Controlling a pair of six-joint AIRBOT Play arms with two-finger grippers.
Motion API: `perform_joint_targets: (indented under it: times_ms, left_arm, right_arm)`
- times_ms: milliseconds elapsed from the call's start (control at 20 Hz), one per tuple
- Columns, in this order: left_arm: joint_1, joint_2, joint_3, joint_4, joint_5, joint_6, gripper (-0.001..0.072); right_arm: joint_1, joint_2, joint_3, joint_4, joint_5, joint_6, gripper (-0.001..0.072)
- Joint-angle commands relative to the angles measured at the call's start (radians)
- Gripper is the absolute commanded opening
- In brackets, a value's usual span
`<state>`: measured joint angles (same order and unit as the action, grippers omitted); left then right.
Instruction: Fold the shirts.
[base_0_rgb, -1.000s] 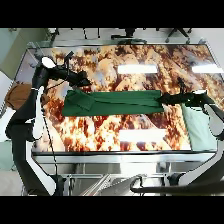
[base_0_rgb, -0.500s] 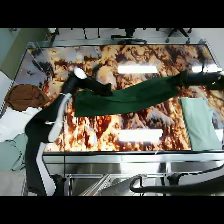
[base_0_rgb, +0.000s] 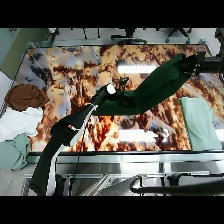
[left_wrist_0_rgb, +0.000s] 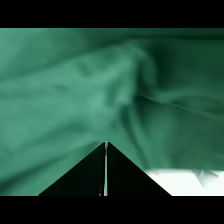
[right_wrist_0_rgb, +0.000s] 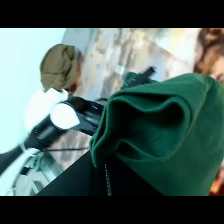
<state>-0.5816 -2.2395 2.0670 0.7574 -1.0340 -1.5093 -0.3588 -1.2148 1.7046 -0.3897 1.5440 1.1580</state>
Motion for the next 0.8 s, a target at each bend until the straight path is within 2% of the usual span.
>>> perform_joint_targets:
  times_ms: [0, 100, 200, 400, 500, 550, 600, 650, 750]
  left_arm:
    - [0.077, 0.098, 0.007, -0.081, -0.145, 0.081, 0.0013]
    - [0.175, 0.214, 0.007, -0.127, -0.262, 0.124, 0.0013]
    - [0.283, 0.341, 0.007, -0.185, -0.357, 0.148, 0.0013]
    - [0.470, 0.549, 0.007, -0.309, -0.444, 0.176, 0.0014]
    - [0.531, 0.633, -0.021, -0.315, -0.457, 0.208, 0.0014]
    - [0.553, 0.680, -0.064, -0.314, -0.450, 0.229, 0.0013]
    - [0.569, 0.721, -0.107, -0.314, -0.448, 0.259, 0.0014]
    - [0.582, 0.754, -0.147, -0.313, -0.449, 0.280, 0.0014]
    - [0.604, 0.813, -0.226, -0.314, -0.448, 0.306, 0.0013]
  right_arm:
    - [0.008, -0.005, -0.012, -0.095, 0.003, 0.044, 0.0020]
    - [0.053, -0.010, -0.022, -0.098, -0.030, 0.044, 0.0020]
    - [0.152, -0.010, -0.022, -0.098, -0.127, 0.047, 0.0020]
    - [0.509, -0.062, -0.022, -0.178, -0.486, 0.047, 0.0021]
    - [0.708, -0.146, -0.023, -0.244, -0.686, 0.046, 0.0023]
    - [0.797, -0.199, -0.022, -0.280, -0.784, 0.044, 0.0069]
    - [0.883, -0.265, -0.022, -0.333, -0.903, 0.043, 0.0261]
    - [0.946, -0.328, -0.022, -0.377, -1.001, 0.043, 0.0406]
    - [1.015, -0.413, -0.022, -0.389, -1.062, 0.043, 0.0419]
